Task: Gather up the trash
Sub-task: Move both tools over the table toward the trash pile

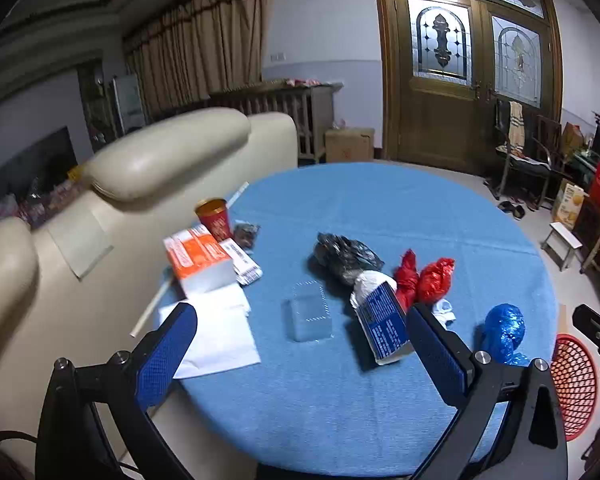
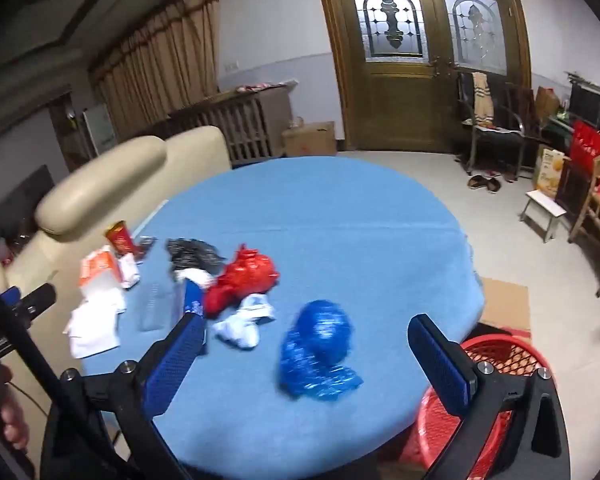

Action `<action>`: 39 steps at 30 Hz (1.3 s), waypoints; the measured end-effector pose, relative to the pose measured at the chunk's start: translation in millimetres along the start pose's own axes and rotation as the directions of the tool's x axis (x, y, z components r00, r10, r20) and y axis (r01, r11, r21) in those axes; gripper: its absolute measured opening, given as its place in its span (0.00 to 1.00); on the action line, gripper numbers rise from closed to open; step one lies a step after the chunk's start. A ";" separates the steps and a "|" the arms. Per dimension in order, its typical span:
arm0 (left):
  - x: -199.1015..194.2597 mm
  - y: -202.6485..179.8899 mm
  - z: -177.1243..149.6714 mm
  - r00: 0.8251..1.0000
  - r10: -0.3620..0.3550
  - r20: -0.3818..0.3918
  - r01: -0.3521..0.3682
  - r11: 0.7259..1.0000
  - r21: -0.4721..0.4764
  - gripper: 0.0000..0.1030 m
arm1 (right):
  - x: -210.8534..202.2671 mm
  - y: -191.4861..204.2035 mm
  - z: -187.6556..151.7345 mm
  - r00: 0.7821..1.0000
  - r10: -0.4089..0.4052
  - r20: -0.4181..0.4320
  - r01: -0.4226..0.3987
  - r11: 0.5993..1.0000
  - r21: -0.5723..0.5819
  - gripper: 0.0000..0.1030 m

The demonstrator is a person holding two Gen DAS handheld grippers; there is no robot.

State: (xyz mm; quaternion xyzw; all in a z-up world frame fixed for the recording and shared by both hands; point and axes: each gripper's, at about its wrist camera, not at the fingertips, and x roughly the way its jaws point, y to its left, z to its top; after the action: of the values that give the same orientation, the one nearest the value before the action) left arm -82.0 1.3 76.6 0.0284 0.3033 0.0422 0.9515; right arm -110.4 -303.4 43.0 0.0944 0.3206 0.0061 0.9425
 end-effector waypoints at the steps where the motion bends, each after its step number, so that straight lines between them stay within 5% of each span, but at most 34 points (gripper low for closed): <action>1: -3.1 0.5 0.9 1.000 0.003 0.007 -0.003 1.000 0.002 1.00 | 0.1 1.1 2.1 1.000 0.000 -0.002 0.000 1.000 0.005 1.00; 39: -3.4 -16.2 -14.6 0.999 0.027 -0.035 -0.025 0.998 0.059 1.00 | 25.7 14.6 -21.3 0.999 0.011 -0.049 -0.011 1.000 -0.010 1.00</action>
State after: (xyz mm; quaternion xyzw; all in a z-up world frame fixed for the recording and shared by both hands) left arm -92.1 -14.8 65.4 0.0595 0.3210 0.0460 0.9441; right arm -102.2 -283.5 13.6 0.0912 0.3430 0.0153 0.9348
